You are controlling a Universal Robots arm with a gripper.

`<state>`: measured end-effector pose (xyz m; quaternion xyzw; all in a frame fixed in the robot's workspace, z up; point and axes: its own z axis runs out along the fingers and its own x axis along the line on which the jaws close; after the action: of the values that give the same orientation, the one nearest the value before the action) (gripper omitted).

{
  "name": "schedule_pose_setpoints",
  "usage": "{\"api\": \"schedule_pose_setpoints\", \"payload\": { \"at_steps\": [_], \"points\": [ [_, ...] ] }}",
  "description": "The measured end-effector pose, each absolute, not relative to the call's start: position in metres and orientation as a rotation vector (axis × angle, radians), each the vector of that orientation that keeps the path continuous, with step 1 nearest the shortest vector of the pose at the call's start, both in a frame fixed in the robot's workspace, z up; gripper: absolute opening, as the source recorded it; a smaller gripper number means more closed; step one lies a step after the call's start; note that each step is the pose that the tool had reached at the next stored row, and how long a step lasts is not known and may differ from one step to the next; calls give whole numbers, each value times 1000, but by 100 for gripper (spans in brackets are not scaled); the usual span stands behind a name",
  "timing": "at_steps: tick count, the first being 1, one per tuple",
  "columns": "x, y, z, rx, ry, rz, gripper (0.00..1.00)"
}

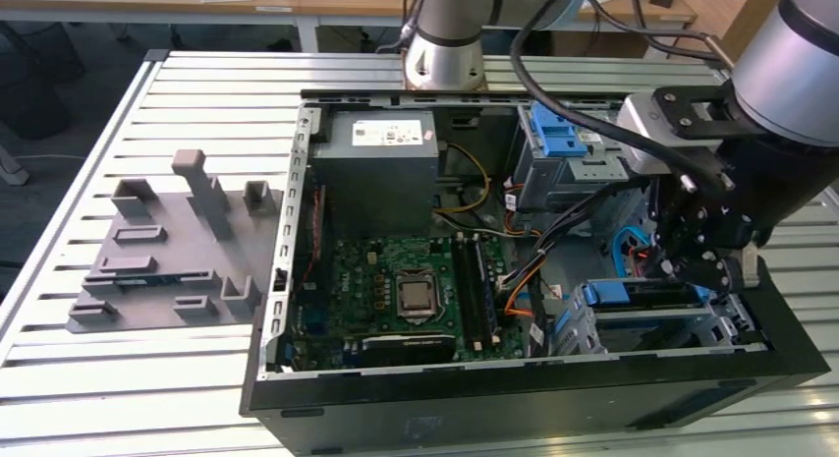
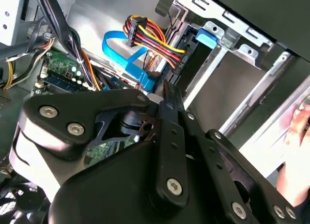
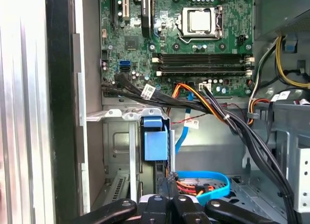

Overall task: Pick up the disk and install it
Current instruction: 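Insert the second disk wire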

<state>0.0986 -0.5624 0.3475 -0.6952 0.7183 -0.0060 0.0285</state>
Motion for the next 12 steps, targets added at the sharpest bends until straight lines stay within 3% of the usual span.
{"api": "schedule_pose_setpoints", "payload": {
  "at_steps": [12],
  "points": [
    [99,-561,365,-2144,2217,-18,11]
  ]
}}
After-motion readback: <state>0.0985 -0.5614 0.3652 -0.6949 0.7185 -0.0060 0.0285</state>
